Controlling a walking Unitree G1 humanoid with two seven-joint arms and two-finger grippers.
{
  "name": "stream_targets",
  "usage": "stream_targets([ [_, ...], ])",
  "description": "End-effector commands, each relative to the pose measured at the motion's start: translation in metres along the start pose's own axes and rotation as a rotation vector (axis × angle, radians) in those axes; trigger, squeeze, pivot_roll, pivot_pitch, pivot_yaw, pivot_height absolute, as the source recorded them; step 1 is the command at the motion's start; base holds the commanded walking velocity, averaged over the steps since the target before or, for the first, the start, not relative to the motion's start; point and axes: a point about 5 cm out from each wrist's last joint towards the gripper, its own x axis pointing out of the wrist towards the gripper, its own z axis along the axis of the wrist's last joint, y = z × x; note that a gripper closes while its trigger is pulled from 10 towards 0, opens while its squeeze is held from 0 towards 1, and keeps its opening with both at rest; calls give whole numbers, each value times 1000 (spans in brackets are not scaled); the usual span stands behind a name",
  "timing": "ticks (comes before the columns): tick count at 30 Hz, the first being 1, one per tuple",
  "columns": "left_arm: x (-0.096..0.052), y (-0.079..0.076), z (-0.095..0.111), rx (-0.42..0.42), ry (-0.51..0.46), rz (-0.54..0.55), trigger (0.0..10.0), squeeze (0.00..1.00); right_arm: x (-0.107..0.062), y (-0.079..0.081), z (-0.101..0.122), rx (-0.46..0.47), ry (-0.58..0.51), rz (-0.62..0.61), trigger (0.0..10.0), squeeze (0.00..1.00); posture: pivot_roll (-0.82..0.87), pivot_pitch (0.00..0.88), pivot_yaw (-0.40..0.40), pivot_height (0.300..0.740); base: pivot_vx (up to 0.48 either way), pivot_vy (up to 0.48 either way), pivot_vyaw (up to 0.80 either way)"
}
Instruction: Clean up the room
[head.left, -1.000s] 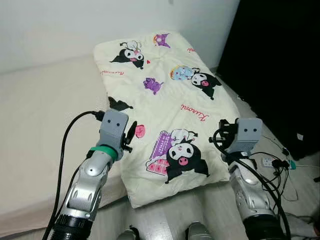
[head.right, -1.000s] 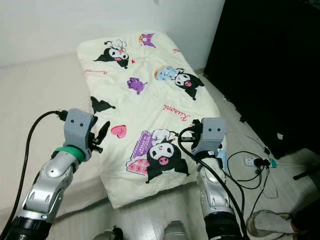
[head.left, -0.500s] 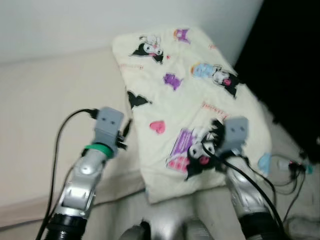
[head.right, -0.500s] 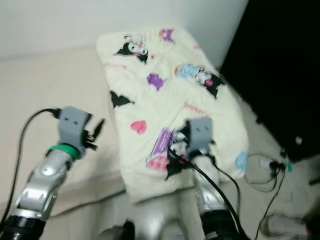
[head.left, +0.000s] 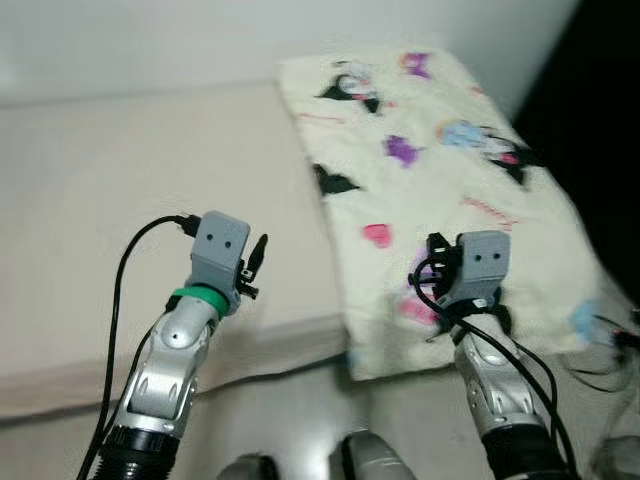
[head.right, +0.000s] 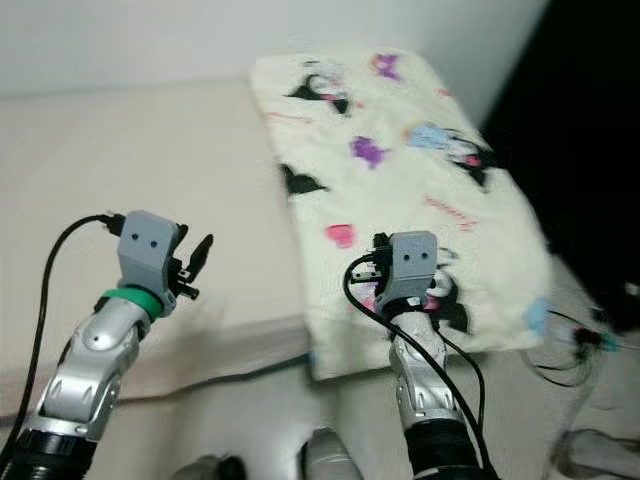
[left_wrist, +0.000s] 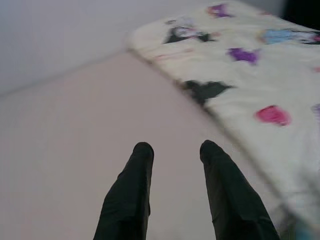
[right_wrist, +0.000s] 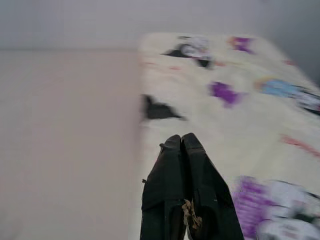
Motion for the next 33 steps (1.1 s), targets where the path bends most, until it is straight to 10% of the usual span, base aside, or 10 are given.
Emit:
stream_targets([
  [1, -1, -3, -3, -6, 8, -12, 10000, 0, -2, -3, -4, 14, 14, -11, 10000, 0, -85, 99, 76, 703, 0, 0, 0],
  [33, -3, -2, -11, -30, 28, -4, 10000, 0, -4, 13, -11, 33, 40, 32, 10000, 0, -81, 105, 82, 703, -47, 0, 0],
])
